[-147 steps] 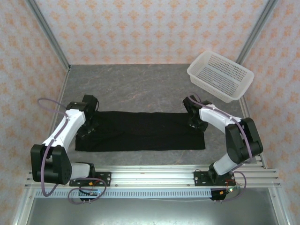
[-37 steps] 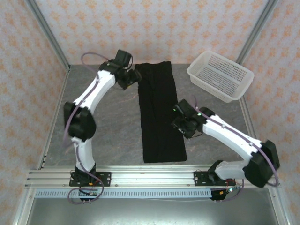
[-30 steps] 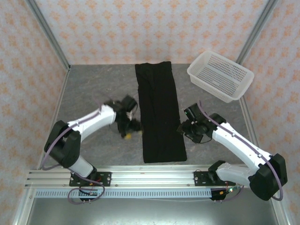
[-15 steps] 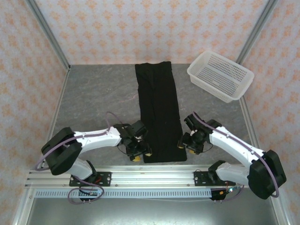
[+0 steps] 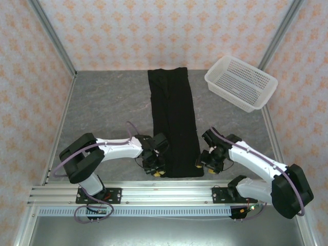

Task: Fold and stack the t-shirts

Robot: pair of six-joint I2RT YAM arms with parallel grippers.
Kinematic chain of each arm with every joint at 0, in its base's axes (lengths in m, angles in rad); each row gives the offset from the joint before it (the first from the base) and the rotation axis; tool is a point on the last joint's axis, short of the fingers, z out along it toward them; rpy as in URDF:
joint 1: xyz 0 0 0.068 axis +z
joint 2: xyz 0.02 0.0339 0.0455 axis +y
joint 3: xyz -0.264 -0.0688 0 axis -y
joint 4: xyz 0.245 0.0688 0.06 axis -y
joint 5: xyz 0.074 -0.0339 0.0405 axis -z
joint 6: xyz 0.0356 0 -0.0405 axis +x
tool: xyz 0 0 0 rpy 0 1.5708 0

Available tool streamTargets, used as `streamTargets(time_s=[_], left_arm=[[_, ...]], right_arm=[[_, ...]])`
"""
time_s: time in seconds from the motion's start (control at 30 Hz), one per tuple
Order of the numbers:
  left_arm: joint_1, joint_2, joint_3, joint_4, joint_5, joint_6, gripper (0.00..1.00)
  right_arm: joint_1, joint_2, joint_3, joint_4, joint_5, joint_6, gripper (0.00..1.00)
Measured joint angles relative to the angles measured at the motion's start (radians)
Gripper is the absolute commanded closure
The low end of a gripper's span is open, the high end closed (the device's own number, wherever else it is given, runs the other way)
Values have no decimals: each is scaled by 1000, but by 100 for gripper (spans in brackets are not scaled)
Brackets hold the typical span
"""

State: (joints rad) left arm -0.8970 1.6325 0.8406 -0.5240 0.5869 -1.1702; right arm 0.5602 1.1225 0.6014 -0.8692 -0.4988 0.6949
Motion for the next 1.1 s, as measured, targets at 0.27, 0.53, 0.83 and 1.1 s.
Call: streamTargets(time_s=[0.27,0.53,0.83,1.1], left_arm=[[0,-41,-47,43,-3,-8,100],[0,-64,-57,11,-16,16,100],[0,-80,-66,-22,-18,42,100],[0,-90,-74,-22,-19,42,100]], right_arm=[[83,85,-5,88,-11,48,51],[112,89,-14,74,21,83,52],[124,50,-25,58,35,95,52],[160,166,-13,101,50,132,72]])
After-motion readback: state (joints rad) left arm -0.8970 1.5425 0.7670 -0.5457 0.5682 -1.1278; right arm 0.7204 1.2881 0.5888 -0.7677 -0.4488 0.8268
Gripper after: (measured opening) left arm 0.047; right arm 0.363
